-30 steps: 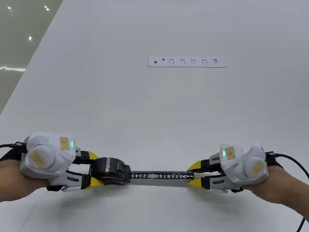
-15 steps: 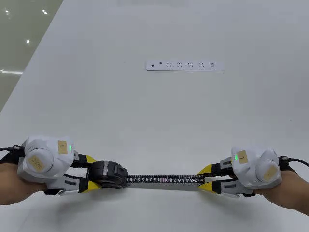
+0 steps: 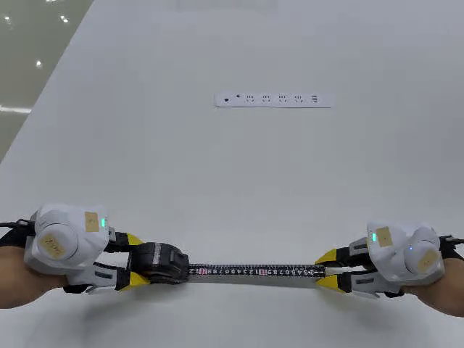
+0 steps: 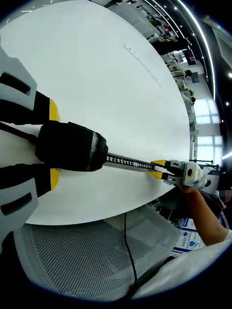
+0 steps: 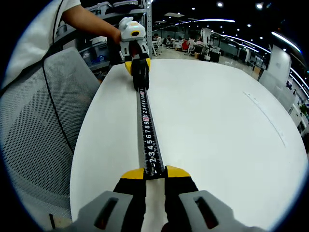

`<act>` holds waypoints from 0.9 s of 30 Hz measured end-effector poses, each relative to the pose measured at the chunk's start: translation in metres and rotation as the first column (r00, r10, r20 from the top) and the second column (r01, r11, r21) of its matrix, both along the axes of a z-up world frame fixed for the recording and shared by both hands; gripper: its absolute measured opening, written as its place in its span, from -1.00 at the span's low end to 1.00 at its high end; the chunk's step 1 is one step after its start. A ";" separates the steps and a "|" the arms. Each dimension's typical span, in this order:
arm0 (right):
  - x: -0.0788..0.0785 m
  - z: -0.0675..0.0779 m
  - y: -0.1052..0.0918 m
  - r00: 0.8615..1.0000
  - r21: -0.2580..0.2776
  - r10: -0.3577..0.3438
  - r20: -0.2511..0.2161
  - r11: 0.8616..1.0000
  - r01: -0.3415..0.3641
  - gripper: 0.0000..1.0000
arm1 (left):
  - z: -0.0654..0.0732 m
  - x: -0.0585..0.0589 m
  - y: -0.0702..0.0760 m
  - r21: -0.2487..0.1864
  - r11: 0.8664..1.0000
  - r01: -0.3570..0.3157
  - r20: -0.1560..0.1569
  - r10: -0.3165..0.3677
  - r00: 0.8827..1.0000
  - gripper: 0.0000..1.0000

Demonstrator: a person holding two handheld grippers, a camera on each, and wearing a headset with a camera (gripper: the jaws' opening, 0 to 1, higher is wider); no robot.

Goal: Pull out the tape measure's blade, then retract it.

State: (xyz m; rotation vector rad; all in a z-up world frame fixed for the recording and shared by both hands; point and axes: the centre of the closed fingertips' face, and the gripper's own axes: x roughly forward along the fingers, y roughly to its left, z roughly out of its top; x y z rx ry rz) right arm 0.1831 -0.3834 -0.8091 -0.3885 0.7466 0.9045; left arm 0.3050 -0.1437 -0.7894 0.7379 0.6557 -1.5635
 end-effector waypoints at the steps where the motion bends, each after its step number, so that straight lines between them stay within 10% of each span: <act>1: -0.001 0.000 -0.001 1.000 -0.001 -0.002 0.000 1.000 0.002 -0.78 | 0.000 0.000 0.000 0.000 1.000 0.000 0.000 0.000 1.000 -0.45; 27: -0.011 -0.009 -0.018 0.998 -0.012 -0.057 -0.036 0.998 0.056 -0.75 | 0.000 -0.001 -0.003 0.016 1.000 -0.005 0.010 0.005 1.000 -0.43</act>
